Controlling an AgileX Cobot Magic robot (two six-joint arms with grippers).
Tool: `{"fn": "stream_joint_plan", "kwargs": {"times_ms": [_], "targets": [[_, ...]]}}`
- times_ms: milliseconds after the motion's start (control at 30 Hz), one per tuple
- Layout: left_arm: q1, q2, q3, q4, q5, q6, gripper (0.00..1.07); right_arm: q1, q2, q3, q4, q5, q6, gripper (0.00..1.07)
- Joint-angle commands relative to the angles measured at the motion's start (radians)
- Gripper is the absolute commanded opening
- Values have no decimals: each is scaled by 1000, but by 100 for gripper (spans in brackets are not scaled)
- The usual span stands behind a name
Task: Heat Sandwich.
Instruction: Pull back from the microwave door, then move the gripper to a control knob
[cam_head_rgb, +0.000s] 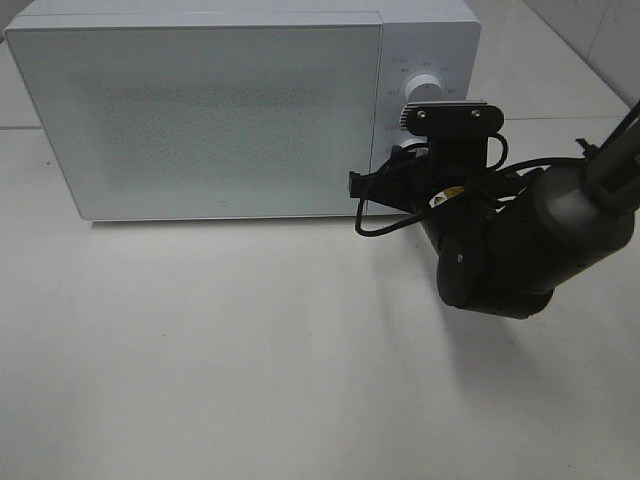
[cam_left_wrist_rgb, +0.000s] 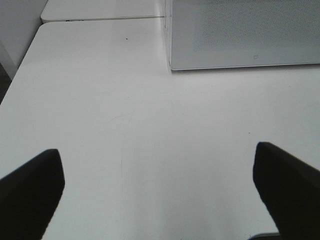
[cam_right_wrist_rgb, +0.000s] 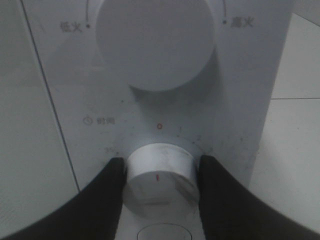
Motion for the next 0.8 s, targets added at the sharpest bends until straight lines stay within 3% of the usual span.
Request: {"fn": "stream_joint_plan", "kwargs": {"times_ms": [33,333,800], "targets": [[4,-27,3,-4,-8,-4,98,-2,3,-9,-19,18,35,12],[4,-27,3,-4,-8,-4,98,-2,3,-9,-24,18,293,11],[4,-27,3,-4,-8,-4,98,-2,3,-9,-55,36,899,12]]}}
